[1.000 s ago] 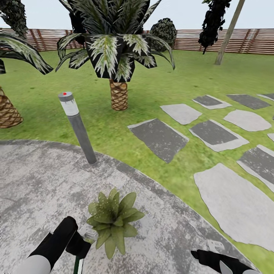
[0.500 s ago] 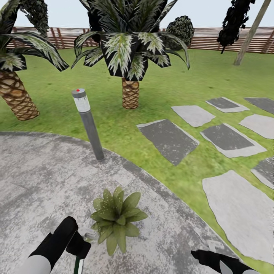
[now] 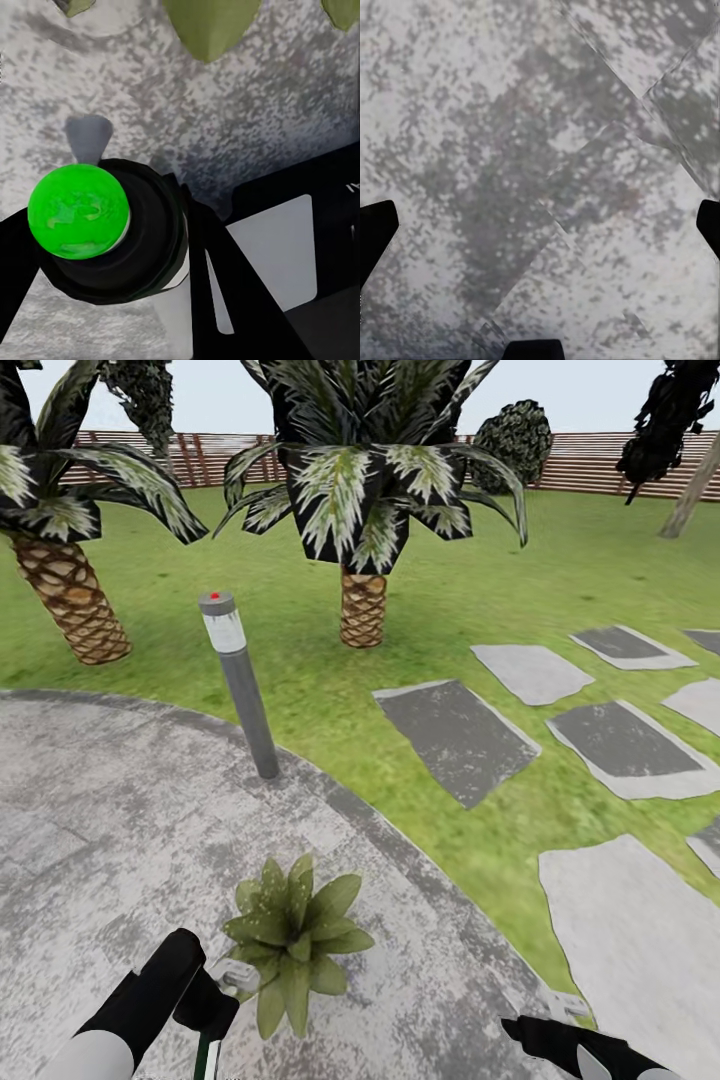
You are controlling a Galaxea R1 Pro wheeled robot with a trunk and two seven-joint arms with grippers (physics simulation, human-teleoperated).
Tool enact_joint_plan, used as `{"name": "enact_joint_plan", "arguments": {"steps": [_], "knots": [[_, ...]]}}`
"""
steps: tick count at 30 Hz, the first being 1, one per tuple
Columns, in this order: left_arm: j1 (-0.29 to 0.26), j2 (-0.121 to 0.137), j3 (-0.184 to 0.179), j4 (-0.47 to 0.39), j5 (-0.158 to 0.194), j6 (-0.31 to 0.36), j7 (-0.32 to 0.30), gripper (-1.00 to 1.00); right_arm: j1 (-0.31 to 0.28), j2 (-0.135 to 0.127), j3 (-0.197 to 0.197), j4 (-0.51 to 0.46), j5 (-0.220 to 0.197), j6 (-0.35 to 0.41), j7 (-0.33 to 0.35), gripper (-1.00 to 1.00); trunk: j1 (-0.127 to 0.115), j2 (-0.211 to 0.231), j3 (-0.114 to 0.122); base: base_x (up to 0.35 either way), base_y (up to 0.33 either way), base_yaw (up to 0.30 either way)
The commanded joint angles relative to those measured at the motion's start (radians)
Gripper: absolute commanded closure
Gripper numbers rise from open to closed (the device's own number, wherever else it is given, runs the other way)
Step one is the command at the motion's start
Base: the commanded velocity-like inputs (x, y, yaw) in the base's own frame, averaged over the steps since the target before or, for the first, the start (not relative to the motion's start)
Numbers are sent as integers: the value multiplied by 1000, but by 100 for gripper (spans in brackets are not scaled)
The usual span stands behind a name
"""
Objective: Pick up the pesticide atomizer in the garden and spray insectifuge to fully cover both potted plants in the garden.
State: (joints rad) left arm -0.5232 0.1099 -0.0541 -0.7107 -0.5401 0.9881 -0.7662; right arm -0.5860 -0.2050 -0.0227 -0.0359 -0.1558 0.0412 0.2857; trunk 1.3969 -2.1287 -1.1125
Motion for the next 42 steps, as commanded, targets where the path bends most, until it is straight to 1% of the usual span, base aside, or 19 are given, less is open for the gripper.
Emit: {"name": "enact_joint_plan", "arguments": {"steps": [1,11,14,23,33,36,42], "knots": [[0,1,-3,-1,-11,1,-10,100,0,0,-2,-1,-8,4,4,-100,0,0,-1,36,-37,242],[0,1,-4,-1,-11,1,-10,100,0,-1,-2,-1,-8,4,4,-100,0,0,-1,5,-11,242],[0,1,-3,-1,-10,1,-10,100,0,-1,-2,-1,-8,5,4,-100,0,0,-1,0,-238,200],[0,1,-3,-1,-9,1,-10,100,0,-6,-3,-1,-9,5,4,-100,0,0,-2,0,-281,67],[0,1,-3,-1,-10,1,-10,100,0,-5,-2,-1,-9,4,4,-100,0,0,-6,8,-47,228],[0,1,-3,-1,-10,1,-10,100,0,-5,-3,-1,-9,5,4,-100,0,0,-6,106,-272,199],[0,1,-3,-1,-10,1,-10,100,0,-4,-2,-1,-8,5,4,-100,0,0,-7,123,-316,21]]}}
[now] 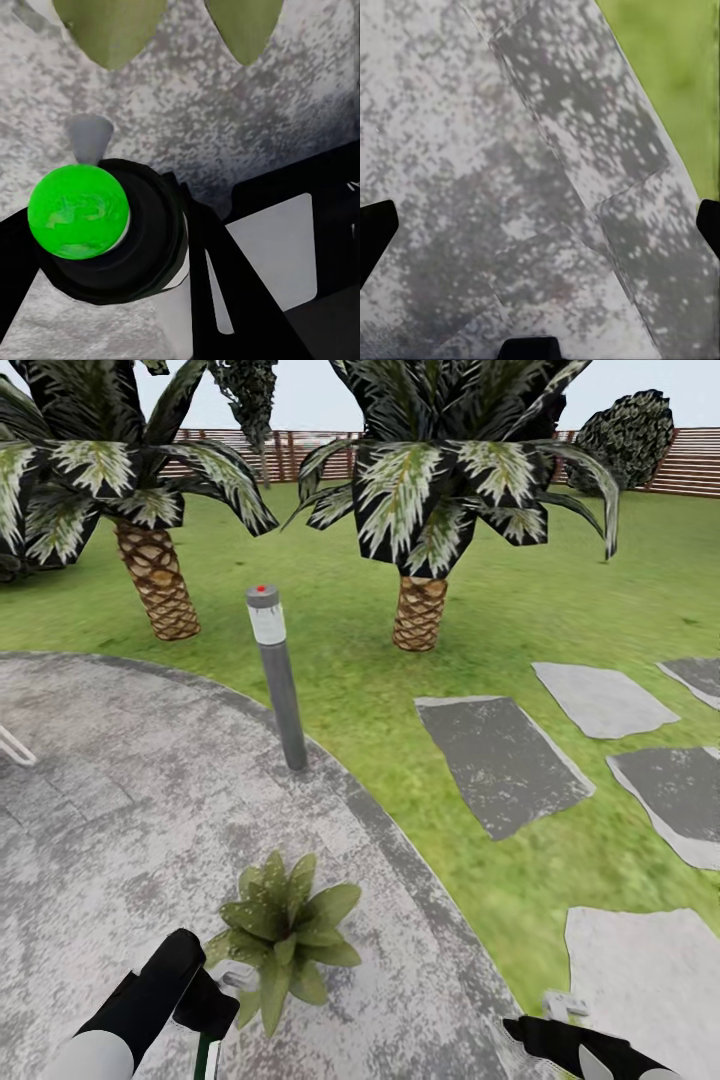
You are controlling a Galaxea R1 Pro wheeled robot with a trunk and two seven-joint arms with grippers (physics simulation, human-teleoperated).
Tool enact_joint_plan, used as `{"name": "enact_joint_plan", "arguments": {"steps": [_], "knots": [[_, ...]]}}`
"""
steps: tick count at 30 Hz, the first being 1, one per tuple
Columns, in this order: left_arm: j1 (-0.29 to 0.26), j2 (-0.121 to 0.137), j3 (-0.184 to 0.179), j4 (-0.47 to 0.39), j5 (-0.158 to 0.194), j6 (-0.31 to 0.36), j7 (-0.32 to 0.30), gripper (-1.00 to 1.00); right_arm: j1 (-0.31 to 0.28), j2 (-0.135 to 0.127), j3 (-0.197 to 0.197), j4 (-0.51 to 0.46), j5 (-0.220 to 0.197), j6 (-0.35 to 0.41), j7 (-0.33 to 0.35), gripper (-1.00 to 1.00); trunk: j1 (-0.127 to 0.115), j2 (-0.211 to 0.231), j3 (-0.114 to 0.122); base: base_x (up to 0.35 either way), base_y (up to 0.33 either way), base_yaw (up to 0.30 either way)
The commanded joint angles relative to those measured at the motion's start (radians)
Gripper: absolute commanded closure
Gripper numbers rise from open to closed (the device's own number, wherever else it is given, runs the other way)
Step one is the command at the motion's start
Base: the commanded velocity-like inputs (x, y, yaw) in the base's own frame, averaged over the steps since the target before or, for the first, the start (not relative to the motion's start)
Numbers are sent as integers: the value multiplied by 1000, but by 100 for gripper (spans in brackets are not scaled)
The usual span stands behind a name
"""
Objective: Pick up the pesticide atomizer in the garden and spray insectifuge to fully cover both potted plants in the garden.
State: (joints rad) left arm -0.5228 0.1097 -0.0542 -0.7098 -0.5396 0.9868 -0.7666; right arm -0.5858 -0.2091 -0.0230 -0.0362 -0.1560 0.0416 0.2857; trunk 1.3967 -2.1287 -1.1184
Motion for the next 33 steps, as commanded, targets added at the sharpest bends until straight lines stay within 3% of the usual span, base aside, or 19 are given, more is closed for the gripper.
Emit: {"name": "enact_joint_plan", "arguments": {"steps": [1,18,33], "knots": [[0,1,-3,-2,-10,3,-10,100,0,0,-2,-1,-8,4,4,-100,0,0,-1,125,-319,1],[0,1,-4,-2,-11,3,-10,100,0,-2,-3,-1,-9,4,4,-100,0,0,-12,19,-49,186],[0,0,-4,-2,-10,3,-11,100,0,-1,-2,-1,-8,4,5,-100,-57,105,34,0,0,10]]}}
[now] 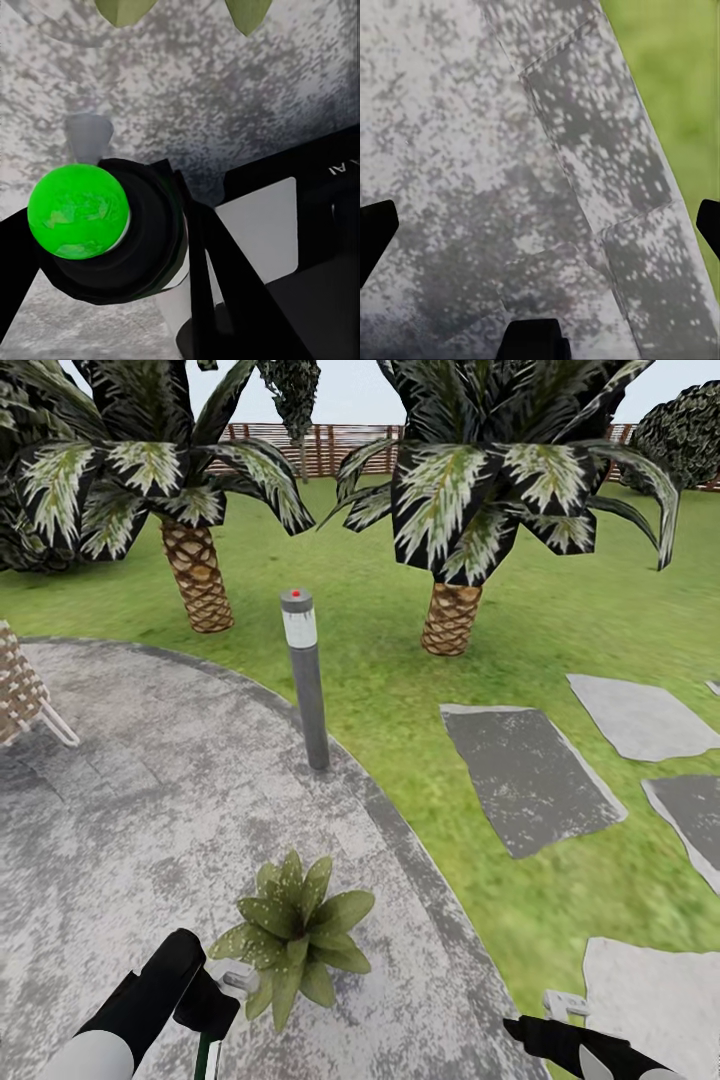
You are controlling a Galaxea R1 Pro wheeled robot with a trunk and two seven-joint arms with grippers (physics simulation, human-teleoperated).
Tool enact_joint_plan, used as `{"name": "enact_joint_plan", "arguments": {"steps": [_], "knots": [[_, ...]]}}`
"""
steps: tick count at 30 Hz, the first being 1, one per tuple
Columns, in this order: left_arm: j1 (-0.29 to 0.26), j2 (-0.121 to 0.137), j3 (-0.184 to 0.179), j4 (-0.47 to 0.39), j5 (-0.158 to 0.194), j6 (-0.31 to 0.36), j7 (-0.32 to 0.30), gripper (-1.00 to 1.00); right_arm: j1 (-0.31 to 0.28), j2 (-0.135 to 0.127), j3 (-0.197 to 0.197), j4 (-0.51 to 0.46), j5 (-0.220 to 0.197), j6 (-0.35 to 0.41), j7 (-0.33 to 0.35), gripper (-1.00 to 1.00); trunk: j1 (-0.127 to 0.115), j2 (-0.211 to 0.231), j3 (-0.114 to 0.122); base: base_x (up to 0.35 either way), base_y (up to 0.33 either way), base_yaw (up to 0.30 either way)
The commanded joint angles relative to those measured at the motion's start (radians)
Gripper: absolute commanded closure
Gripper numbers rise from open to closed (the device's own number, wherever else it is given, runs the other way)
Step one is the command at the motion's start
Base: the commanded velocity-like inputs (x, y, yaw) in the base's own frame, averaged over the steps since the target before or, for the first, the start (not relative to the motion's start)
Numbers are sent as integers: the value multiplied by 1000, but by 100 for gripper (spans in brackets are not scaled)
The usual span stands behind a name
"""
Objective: Pick up the pesticide atomizer in the garden and spray insectifuge to fully cover both potted plants in the garden.
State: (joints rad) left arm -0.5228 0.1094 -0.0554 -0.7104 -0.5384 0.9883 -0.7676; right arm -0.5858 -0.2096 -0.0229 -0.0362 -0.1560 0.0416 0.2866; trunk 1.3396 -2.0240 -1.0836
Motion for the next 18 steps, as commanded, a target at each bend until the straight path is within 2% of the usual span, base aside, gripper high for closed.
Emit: {"name": "enact_joint_plan", "arguments": {"steps": [1,8,18], "knots": [[0,1,-3,-1,-11,1,-10,100,0,0,-2,-1,-8,4,4,-100,-4,7,3,0,0,0],[0,1,-3,-1,-11,1,-10,100,0,-1,-2,-1,-8,4,4,-100,-8,14,-3,0,-4,0],[0,0,-3,-1,-11,1,-10,100,0,2,-2,-1,-8,4,3,-100,-8,14,-11,0,-281,3]]}}
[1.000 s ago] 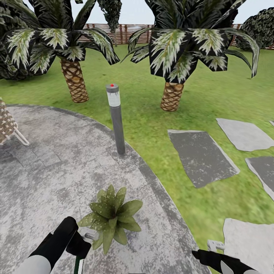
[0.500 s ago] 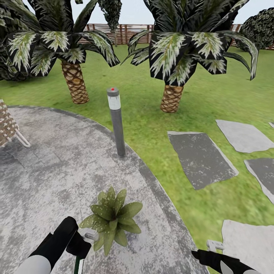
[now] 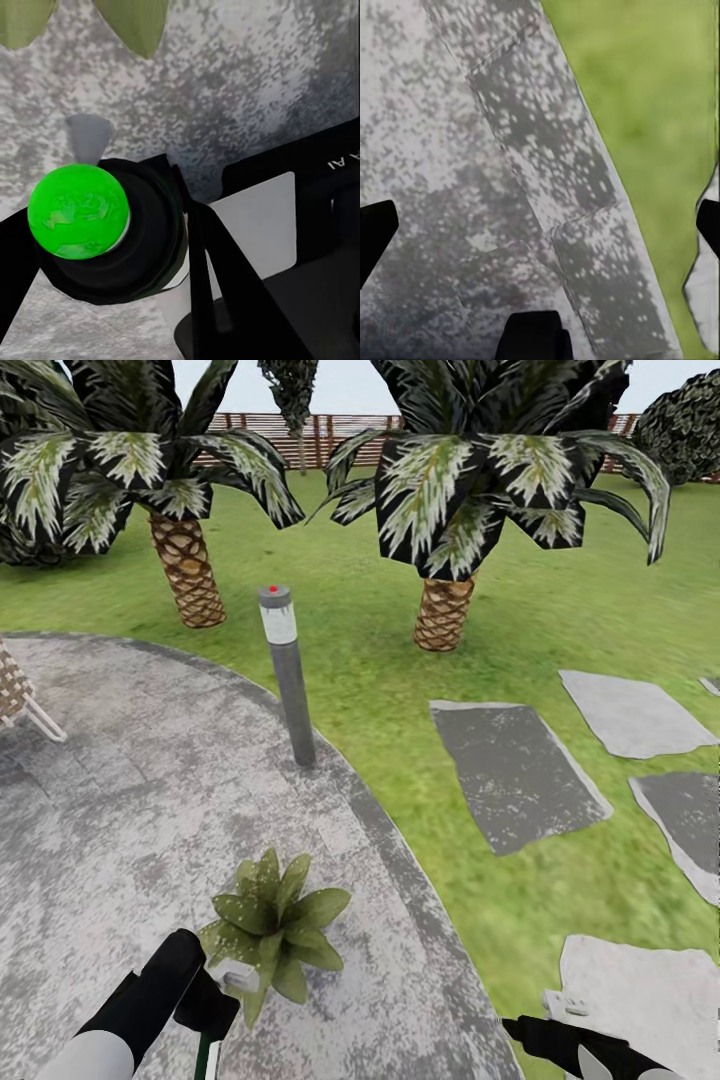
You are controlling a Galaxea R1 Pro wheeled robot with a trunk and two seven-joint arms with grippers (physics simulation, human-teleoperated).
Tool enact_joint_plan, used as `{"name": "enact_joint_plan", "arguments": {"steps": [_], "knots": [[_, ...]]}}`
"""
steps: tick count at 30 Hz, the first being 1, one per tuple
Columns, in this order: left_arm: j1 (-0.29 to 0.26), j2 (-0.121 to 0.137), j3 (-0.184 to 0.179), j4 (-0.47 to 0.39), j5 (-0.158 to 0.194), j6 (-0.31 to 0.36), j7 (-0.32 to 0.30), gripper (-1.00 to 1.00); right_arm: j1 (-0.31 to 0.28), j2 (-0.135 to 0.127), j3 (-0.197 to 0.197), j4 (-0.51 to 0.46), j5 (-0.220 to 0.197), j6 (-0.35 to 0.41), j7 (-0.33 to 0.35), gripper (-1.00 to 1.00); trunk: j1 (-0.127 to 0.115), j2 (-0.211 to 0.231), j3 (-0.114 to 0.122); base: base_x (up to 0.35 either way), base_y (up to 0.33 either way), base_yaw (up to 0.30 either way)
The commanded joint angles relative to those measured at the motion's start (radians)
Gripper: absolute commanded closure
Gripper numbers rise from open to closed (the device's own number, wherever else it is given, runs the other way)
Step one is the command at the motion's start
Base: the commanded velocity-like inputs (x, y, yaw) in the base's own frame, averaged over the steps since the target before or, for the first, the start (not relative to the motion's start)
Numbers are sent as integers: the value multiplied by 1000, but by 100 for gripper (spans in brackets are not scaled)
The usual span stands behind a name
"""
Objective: Pick up the pesticide atomizer in the garden and spray insectifuge to fully cover both potted plants in the garden.
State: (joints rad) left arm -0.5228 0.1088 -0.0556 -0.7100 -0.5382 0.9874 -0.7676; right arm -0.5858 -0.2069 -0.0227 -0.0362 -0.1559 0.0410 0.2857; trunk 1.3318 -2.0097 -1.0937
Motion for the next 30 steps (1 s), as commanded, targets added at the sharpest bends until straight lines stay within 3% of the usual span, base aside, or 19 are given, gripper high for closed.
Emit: {"name": "enact_joint_plan", "arguments": {"steps": [1,22,30], "knots": [[0,1,-3,-1,-11,2,-10,100,0,0,-2,-1,-8,4,4,-100,0,0,-1,0,-123,121],[0,1,-2,0,-11,2,-10,100,0,-1,-2,-1,-8,5,4,-100,0,0,-27,0,-5,38],[0,2,-1,-1,-10,2,-10,100,0,-4,-2,-1,-8,5,4,-100,0,0,-36,33,-50,175]]}}
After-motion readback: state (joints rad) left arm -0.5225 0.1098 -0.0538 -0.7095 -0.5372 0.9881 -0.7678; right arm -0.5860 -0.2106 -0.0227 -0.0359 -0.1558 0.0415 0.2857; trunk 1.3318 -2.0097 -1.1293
